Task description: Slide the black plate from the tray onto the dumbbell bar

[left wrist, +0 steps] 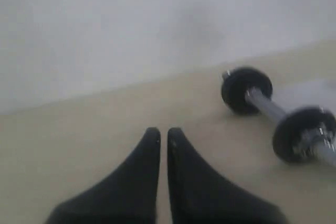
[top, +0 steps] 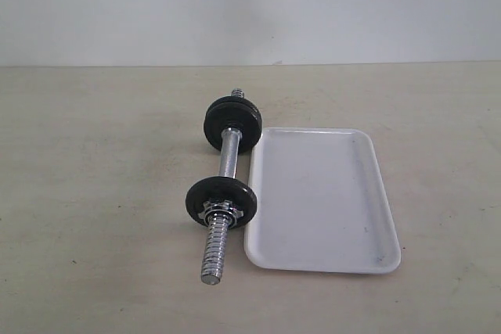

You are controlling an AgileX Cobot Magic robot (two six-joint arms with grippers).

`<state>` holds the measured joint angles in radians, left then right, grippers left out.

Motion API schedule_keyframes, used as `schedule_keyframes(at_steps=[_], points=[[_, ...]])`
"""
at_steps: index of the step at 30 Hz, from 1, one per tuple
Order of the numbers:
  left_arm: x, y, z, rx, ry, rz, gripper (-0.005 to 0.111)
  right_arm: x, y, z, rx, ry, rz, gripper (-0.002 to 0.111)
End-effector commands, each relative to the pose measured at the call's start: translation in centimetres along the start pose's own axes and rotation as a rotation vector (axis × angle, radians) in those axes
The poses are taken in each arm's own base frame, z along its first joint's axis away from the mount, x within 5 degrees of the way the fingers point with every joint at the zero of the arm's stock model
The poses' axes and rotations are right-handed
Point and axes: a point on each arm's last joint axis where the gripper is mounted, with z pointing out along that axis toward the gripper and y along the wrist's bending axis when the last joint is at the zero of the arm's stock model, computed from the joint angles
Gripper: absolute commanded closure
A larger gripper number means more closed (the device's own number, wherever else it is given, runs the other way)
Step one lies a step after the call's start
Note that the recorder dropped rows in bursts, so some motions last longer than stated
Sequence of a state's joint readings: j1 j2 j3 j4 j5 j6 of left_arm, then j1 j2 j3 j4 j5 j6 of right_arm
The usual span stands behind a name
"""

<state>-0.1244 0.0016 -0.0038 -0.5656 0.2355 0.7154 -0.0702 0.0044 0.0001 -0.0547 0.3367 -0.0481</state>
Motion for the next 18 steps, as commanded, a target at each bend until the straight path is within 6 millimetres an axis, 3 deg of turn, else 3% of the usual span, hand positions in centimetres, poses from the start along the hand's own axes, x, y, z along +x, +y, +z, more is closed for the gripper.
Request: schedule_keyframes(at_steps=[1,9,18], points=[[1.2,-0.3,0.0,0.007,0.127,0.036,0.102,-0.1,0.0,0.0,-0.001,-0.011,-0.007,0.107],[0.7,0.2,0.0,-0.056,0.07,-0.039,0.102,-0.1,0.0,0.0,-0.001,-0.011,-0.007,0.107],[-0.8,1.4,-0.1,-0.177,-0.109,-0.197,0.102,-0.1,0.0,0.0,-0.001,-0.011,-0.007,0.107]])
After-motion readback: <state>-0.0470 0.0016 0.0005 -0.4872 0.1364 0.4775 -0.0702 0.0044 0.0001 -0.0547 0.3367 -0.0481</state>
